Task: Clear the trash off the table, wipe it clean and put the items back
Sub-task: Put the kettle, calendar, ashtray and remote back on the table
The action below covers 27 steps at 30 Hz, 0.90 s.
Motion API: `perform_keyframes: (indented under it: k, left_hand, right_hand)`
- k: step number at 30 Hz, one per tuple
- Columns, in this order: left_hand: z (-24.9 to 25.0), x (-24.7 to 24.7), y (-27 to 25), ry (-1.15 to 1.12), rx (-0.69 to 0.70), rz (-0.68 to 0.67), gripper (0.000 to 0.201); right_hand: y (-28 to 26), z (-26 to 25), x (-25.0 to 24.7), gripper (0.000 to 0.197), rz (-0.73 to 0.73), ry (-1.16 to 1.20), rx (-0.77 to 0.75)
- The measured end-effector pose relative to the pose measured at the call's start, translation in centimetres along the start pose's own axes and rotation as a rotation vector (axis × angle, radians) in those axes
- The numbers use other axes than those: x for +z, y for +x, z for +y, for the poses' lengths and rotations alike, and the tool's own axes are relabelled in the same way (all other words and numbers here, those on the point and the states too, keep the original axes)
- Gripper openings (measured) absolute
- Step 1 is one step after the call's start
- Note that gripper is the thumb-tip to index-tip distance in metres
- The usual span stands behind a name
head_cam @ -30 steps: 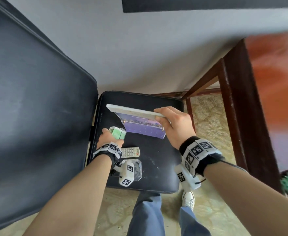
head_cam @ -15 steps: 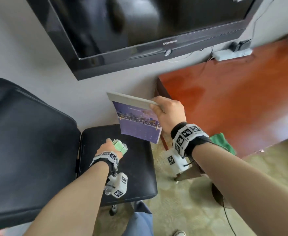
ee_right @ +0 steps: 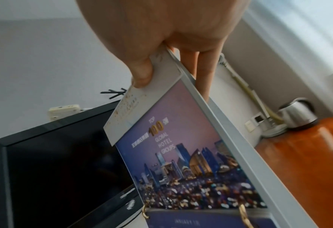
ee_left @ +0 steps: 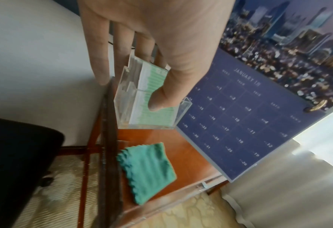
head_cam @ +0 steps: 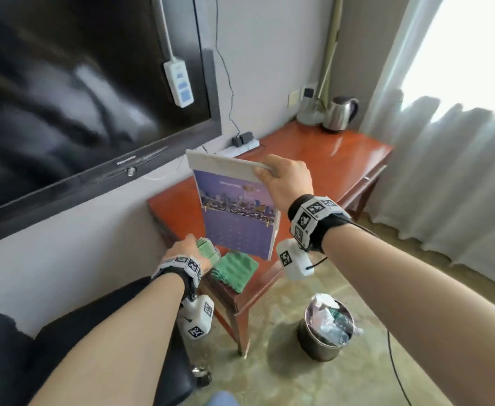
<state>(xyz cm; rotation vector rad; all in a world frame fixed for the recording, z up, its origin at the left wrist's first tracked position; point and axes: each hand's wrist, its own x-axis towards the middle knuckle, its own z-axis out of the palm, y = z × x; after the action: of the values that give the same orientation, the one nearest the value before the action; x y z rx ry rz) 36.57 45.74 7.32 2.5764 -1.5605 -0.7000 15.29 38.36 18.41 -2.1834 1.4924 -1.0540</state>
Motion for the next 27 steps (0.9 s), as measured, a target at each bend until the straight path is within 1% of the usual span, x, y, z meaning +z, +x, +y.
perform_keyframes:
  k: [2,3,5,7,10,13,14,16,18,21,23,25,27]
  left_hand:
    - [4.1,0.6,0.1,0.035,0.050,-0.009,0.064]
    - [6.1,0.9,0.1,0.055,0.082,-0.016,0.065]
    - [9.8,1.5,0.4,0.087,0.156,-0.037,0.063]
    - [13.3,2.0,1.0,0.117,0.211,-0.051,0.055]
    - [18.1,2.7,2.7,0.140,0.252,-0.039,0.034]
    - [22.6,3.4,5.6,0.121,0.279,-0.036,0.028]
    - [24.1,3.5,6.7,0.124,0.294,-0.042,0.028]
    - [27.3,3.9,9.5,0.124,0.312,-0.077,0.037]
    - [30.3,4.0,12.2,0.134,0.328,-0.100,0.046]
    - [34.3,3.9,16.1,0.134,0.341,-0.085,0.054]
    - [36.9,3.5,18.3,0.146,0.346,-0.079,0.053]
    - [38.9,3.2,20.4,0.186,0.349,-0.061,0.047]
    - [40.7,3.0,22.1,0.204,0.341,-0.068,0.046]
  right_hand:
    - [0.0,2.9,-2.6,0.018,0.030,-0.058,0.060]
    - [0.0,4.3,-3.6,0.021,0.041,-0.085,0.089]
    - [0.3,6.9,-5.4,0.021,0.056,-0.110,0.134]
    - [0.9,9.5,-6.9,0.020,0.062,-0.117,0.163]
    - [2.6,13.3,-8.5,0.018,0.078,-0.151,0.192]
    - [5.7,17.1,-9.7,0.020,0.080,-0.150,0.214]
    - [6.9,18.4,-9.9,0.024,0.080,-0.145,0.219]
    - [9.8,20.9,-10.3,0.030,0.079,-0.141,0.232]
    - [12.7,23.1,-10.6,0.033,0.072,-0.137,0.236]
    - [16.9,25.8,-11.2,0.034,0.056,-0.134,0.239]
    - [19.4,27.3,-11.9,0.029,0.053,-0.137,0.228]
    - [21.6,29.1,-12.5,0.021,0.062,-0.145,0.217]
    - [23.8,30.8,-13.0,0.020,0.077,-0.130,0.229]
